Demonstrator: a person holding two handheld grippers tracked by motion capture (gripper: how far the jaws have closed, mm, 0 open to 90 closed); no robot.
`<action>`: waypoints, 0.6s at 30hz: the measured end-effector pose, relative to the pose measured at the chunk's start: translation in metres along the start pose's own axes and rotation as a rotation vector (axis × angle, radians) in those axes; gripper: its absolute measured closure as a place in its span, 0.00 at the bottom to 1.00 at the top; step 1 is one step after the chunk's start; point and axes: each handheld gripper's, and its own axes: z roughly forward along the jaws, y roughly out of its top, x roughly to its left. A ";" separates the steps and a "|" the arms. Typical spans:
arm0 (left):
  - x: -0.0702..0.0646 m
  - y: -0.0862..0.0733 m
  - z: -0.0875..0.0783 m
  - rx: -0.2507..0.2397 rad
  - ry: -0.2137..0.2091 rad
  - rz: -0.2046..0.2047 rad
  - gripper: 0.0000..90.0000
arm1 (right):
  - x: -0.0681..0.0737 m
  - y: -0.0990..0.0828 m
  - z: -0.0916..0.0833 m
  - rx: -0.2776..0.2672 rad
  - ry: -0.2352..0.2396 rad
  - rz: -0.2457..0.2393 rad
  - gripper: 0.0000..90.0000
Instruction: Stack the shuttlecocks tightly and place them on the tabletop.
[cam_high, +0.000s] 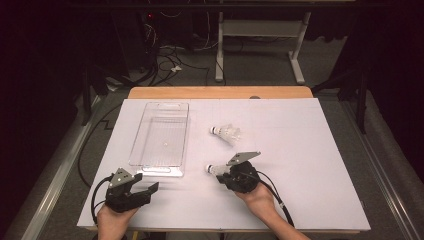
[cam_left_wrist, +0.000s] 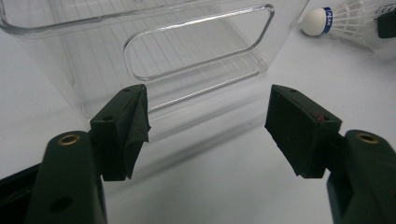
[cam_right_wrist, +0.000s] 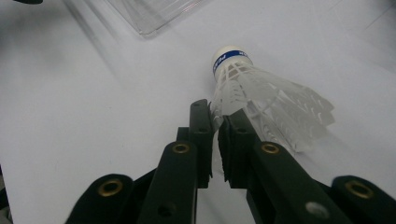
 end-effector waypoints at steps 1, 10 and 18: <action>0.000 0.000 0.000 0.000 0.000 -0.001 0.34 | 0.000 0.000 0.000 0.001 0.000 0.003 0.96; 0.000 0.000 0.000 0.002 0.000 0.002 0.34 | -0.001 0.000 -0.001 0.008 -0.001 -0.024 0.99; 0.000 0.000 0.000 0.003 -0.001 0.001 0.34 | -0.004 0.000 -0.002 0.009 0.007 -0.018 1.00</action>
